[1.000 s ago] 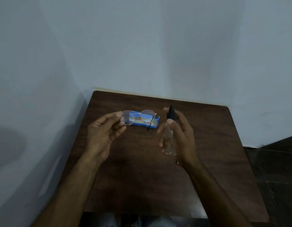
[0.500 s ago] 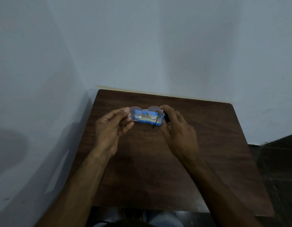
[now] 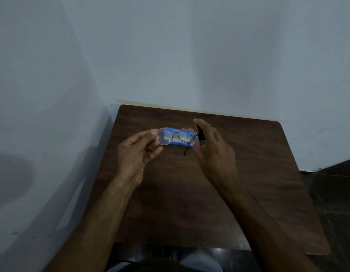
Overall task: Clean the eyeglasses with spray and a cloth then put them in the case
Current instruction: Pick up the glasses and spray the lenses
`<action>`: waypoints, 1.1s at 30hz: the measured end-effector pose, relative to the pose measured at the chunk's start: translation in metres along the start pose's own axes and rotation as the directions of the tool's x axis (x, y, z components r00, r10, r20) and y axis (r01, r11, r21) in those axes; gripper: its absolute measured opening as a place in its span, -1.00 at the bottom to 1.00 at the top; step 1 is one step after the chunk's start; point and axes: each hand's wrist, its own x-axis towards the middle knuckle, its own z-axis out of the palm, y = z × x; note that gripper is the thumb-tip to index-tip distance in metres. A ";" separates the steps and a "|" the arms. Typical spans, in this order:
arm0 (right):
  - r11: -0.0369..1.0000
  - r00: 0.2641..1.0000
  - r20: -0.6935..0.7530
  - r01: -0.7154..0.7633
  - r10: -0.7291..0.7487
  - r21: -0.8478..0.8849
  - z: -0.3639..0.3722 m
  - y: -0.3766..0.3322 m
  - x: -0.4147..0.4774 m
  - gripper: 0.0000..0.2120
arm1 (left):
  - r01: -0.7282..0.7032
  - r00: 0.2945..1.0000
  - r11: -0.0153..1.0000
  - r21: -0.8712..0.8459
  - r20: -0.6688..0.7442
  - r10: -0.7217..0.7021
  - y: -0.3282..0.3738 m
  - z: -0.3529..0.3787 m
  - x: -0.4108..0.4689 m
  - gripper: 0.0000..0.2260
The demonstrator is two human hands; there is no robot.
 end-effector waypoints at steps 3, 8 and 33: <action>1.000 1.000 0.018 0.024 -0.024 -0.003 0.002 -0.002 -0.004 -0.48 | 0.006 1.000 1.000 0.004 -0.007 -0.006 -0.003 -0.001 -0.001 -0.88; 1.000 0.999 -0.021 -0.027 0.027 0.009 0.004 -0.001 -0.010 -0.44 | 0.017 1.000 1.000 -0.009 0.001 -0.017 -0.005 -0.003 -0.004 -0.87; 0.999 0.997 -0.075 -0.006 0.010 0.045 0.017 -0.033 -0.032 -0.56 | 0.027 1.000 1.000 -0.010 0.015 -0.027 -0.016 0.015 -0.025 -0.94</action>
